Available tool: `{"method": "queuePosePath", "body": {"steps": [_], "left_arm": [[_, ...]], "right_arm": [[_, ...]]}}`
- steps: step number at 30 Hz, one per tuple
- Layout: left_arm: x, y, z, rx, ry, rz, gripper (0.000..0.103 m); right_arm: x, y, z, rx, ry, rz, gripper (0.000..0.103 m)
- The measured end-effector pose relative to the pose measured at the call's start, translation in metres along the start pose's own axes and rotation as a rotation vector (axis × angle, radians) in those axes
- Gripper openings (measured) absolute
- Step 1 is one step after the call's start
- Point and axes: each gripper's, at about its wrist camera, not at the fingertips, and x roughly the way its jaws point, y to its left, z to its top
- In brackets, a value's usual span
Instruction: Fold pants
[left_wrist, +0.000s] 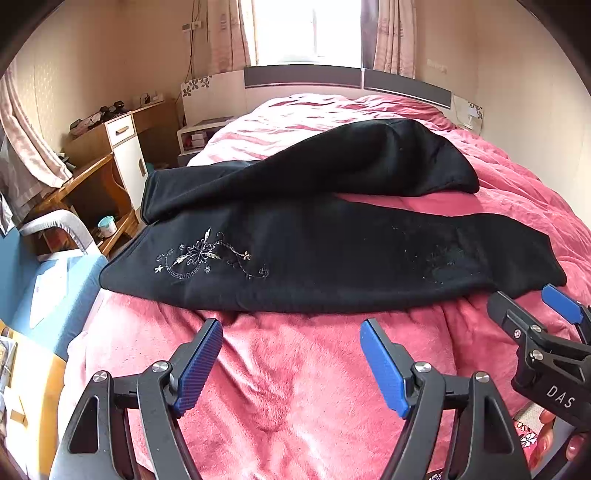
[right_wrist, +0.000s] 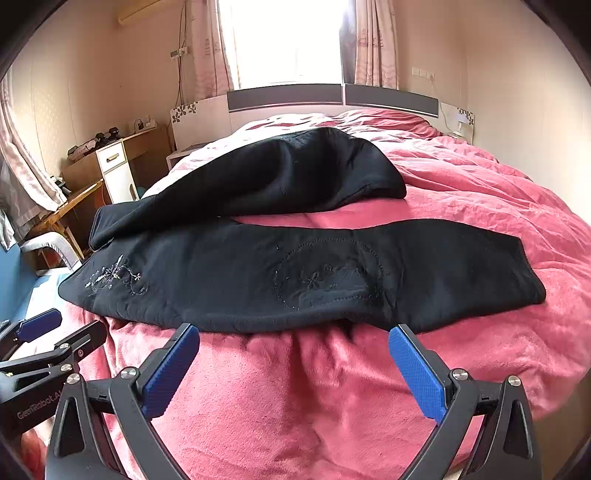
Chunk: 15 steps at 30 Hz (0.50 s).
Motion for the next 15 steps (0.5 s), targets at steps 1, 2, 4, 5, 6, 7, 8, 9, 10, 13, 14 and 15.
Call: {"method": "queuePosePath", "body": {"steps": [1,2,4,5,6,7,8,9,10,13,14,15], "left_arm": [[0.0,-0.0005,-0.0001,0.001,0.001,-0.001,0.079],[0.0001,-0.0007,-0.0003,0.001,0.001,-0.002,0.079],[0.0017,-0.0003,0.0001,0.003,0.003,-0.004,0.079],[0.0018,-0.0007,0.0,0.003,0.004,-0.004,0.079],[0.0021,-0.0006,-0.0002,0.003,0.004,-0.004,0.079],[0.0023,-0.0006,-0.0004,0.002,0.005,-0.004,0.079],[0.0026,-0.0004,-0.0006,0.001,0.007,-0.005,0.079],[0.003,-0.0002,-0.0008,0.0,0.009,-0.005,0.079],[0.0032,-0.0002,-0.0006,0.0,0.01,-0.005,0.079],[0.0039,0.0,-0.0007,-0.002,0.015,-0.004,0.079],[0.0039,-0.0002,-0.0007,-0.002,0.017,-0.004,0.079],[0.0036,-0.0003,-0.0009,-0.003,0.017,-0.004,0.079]], "right_arm": [[-0.0006,-0.0001,-0.0001,0.001,-0.002,-0.001,0.103],[-0.0008,-0.0001,-0.0001,0.001,-0.003,0.0,0.103],[-0.0001,0.0001,-0.0001,0.001,0.002,0.0,0.103],[0.0001,0.0,-0.0001,0.001,0.001,0.0,0.103],[0.0004,-0.0001,-0.0002,0.001,0.003,0.002,0.103],[0.001,0.0003,-0.0001,-0.001,0.006,0.002,0.103],[0.0015,0.0001,-0.0004,0.0,0.008,0.001,0.103],[0.0018,0.0,-0.0006,0.0,0.008,0.002,0.103],[0.0023,0.0002,-0.0005,0.001,0.01,0.003,0.103],[0.0042,-0.0003,-0.0013,0.004,0.019,0.004,0.103],[0.0043,0.0,-0.0019,0.004,0.021,0.005,0.103],[0.0045,0.0002,-0.0019,0.004,0.022,0.004,0.103]]}}
